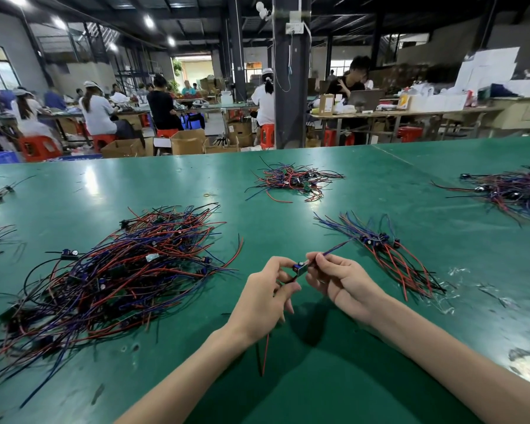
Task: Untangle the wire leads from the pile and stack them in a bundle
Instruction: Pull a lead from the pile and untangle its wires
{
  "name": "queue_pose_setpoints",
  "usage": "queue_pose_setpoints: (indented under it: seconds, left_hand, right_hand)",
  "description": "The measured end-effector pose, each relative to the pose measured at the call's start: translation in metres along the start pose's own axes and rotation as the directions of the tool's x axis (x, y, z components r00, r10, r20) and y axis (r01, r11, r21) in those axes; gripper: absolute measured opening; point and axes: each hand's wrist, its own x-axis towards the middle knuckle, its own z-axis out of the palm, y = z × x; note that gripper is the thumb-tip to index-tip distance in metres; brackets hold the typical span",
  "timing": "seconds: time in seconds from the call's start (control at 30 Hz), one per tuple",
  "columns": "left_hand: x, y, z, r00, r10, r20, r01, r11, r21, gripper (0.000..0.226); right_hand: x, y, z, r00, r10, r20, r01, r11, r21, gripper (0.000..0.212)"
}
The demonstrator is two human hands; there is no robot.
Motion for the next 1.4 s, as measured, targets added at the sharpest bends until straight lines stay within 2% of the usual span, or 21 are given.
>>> queue_pose_setpoints:
  seconds: [0.1, 0.2, 0.3, 0.37, 0.47, 0.6, 0.7, 0.8, 0.9, 1.17, 1.27, 1.4]
  left_hand:
    - [-0.002, 0.002, 0.0, 1.0, -0.019, 0.023, 0.018, 0.999, 0.041, 0.033]
    - [-0.005, 0.006, -0.003, 0.994, 0.105, 0.029, -0.109, 0.963, 0.248, 0.022]
    - [-0.007, 0.005, -0.006, 0.952, 0.28, 0.124, -0.301, 0.779, 0.55, 0.027]
    - [-0.008, 0.006, -0.007, 0.934, 0.314, 0.17, -0.35, 0.712, 0.608, 0.03]
    - [-0.007, 0.006, -0.006, 0.943, 0.319, 0.099, -0.325, 0.809, 0.489, 0.03]
    - [-0.006, 0.005, -0.002, 0.993, 0.115, 0.017, -0.115, 0.955, 0.272, 0.029]
    - [-0.003, 0.007, 0.001, 1.0, 0.0, -0.015, 0.002, 0.994, 0.109, 0.021]
    - [0.0, 0.007, 0.0, 0.997, -0.067, -0.026, 0.067, 0.998, 0.021, 0.008]
    - [0.001, 0.006, -0.002, 0.999, -0.049, -0.003, 0.049, 0.998, 0.047, 0.002]
    - [0.0, 0.0, -0.005, 0.994, 0.024, 0.105, -0.05, 0.967, 0.251, 0.016]
    - [0.0, 0.0, -0.005, 0.993, -0.012, 0.116, -0.015, 0.972, 0.234, 0.014]
    - [0.001, 0.002, -0.004, 0.99, -0.107, 0.095, 0.094, 0.987, 0.132, 0.011]
  right_hand:
    - [0.002, 0.0, -0.002, 0.999, 0.053, 0.003, -0.053, 0.995, 0.08, 0.019]
    - [0.003, -0.001, -0.004, 0.996, 0.084, 0.003, -0.084, 0.995, 0.051, 0.019]
    - [0.001, -0.001, -0.005, 0.994, 0.106, 0.01, -0.104, 0.987, -0.121, 0.013]
    - [0.0, -0.001, -0.006, 0.995, 0.096, 0.009, -0.091, 0.962, -0.256, 0.013]
    - [-0.001, -0.001, -0.005, 0.999, 0.039, -0.013, -0.041, 0.955, -0.295, 0.012]
    - [-0.003, -0.004, -0.001, 0.999, -0.019, -0.032, 0.01, 0.962, -0.273, 0.015]
    - [-0.006, -0.002, 0.001, 0.999, -0.042, -0.027, 0.033, 0.958, -0.284, 0.014]
    - [-0.008, 0.003, 0.005, 0.999, -0.039, -0.021, 0.03, 0.944, -0.33, 0.007]
    - [-0.009, 0.006, 0.005, 0.998, -0.061, -0.008, 0.053, 0.928, -0.37, 0.007]
    - [-0.006, 0.0, 0.001, 0.986, -0.147, -0.082, 0.092, 0.881, -0.464, 0.019]
    - [-0.005, -0.001, 0.002, 0.984, -0.157, -0.083, 0.098, 0.867, -0.488, 0.017]
    - [-0.006, -0.001, 0.003, 0.983, -0.173, -0.055, 0.124, 0.864, -0.488, 0.016]
